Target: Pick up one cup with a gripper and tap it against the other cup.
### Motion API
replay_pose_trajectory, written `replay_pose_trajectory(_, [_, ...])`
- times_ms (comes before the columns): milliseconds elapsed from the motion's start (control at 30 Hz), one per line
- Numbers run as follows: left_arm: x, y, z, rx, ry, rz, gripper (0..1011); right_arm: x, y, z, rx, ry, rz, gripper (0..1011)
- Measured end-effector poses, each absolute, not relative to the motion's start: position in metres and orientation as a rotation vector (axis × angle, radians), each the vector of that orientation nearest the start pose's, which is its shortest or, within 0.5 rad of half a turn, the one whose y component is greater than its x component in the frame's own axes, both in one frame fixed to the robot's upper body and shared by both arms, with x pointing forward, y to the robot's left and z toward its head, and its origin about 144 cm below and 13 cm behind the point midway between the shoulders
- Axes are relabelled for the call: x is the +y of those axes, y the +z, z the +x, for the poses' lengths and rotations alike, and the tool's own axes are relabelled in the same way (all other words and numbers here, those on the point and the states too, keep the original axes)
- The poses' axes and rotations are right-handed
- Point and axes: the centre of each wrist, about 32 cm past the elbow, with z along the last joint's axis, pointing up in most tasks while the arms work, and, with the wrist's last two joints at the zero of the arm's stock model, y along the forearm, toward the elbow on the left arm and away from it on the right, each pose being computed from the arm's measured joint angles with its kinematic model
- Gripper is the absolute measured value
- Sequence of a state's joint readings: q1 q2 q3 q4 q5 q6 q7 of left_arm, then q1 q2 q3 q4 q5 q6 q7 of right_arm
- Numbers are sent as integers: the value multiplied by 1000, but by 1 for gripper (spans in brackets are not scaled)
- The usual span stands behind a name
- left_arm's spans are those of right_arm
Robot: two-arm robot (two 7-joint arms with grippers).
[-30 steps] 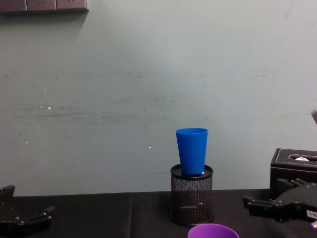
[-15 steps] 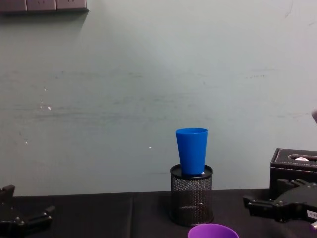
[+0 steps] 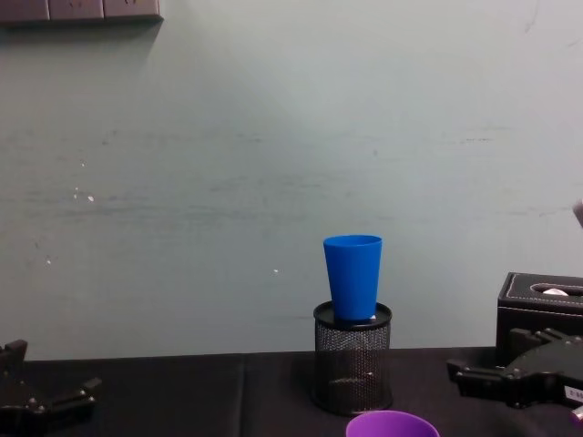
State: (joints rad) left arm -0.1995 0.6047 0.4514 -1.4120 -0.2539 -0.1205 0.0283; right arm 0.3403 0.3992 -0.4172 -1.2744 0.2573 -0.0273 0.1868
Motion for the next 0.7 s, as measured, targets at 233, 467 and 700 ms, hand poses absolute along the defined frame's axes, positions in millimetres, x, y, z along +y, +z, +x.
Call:
replay_pose_trajectory(233, [310,1140,489,-285,1248,305,1011,-263,1150,537,-125,-1115,-228,1004])
replay_pose_trajectory(467, [310,1140,489,-285,1248,305,1011,-263,1150,537,-125,-1115,-228,1004])
replay_pose_trajectory(700, [310,1140,489,-285,1248,304,1011,-263,1150,537,-125,-1115,-228,1004])
